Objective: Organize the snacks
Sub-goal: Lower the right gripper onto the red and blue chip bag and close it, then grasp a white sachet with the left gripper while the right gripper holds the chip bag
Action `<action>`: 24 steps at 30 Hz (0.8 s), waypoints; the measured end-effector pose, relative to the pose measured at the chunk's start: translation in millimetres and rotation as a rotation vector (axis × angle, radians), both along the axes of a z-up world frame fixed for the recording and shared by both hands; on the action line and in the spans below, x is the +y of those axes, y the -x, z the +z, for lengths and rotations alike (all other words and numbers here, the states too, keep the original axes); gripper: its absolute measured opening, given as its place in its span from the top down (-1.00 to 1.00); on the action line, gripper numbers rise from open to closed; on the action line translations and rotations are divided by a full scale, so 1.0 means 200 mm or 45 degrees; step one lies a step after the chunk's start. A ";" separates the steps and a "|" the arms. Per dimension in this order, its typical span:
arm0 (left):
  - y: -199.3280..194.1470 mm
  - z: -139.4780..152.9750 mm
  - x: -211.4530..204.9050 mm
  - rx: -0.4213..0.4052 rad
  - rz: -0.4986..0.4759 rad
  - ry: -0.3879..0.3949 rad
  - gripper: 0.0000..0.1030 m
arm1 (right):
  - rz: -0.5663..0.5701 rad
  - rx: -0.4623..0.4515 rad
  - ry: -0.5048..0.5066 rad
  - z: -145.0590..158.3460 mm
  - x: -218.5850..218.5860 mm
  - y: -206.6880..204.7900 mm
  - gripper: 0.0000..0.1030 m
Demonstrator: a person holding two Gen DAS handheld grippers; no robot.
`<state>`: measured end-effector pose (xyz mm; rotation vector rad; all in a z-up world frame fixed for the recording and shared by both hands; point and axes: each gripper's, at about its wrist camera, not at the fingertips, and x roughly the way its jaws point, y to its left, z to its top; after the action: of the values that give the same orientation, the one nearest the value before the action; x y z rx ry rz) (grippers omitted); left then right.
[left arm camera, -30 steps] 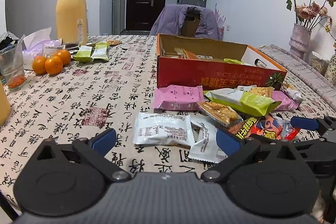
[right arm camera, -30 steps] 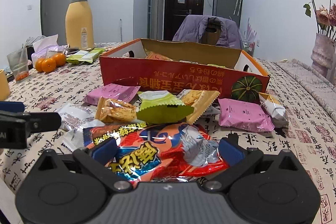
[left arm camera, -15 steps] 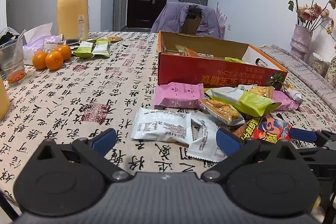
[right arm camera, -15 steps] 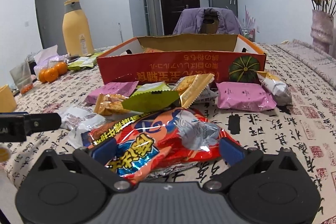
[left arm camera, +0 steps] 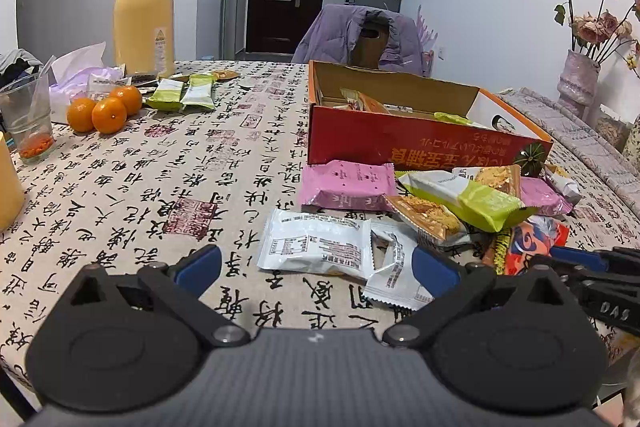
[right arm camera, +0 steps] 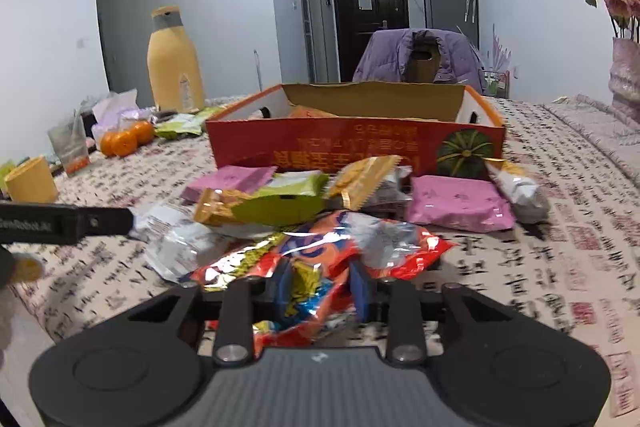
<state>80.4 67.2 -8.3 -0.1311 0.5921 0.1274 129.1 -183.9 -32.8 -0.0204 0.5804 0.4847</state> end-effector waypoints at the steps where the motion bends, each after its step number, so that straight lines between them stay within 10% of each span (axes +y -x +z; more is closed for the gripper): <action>1: 0.00 0.00 0.00 -0.003 0.002 0.001 -1.00 | -0.005 0.011 -0.006 0.01 -0.02 0.00 0.44; 6: 0.01 0.04 0.01 -0.031 0.015 0.011 -1.00 | -0.078 -0.024 -0.049 0.10 -0.03 0.01 -0.89; 17: 0.03 0.03 0.04 -0.027 0.040 0.039 -1.00 | -0.277 -0.056 0.285 -0.01 0.39 -0.10 -0.83; 24: 0.01 0.01 0.04 -0.021 0.015 0.047 -1.00 | -0.216 -0.053 0.318 -0.05 0.27 -0.04 -0.82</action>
<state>77.8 75.5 -6.2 -0.1710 0.5772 0.1265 137.4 -130.2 -43.3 -0.2173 0.5931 0.2442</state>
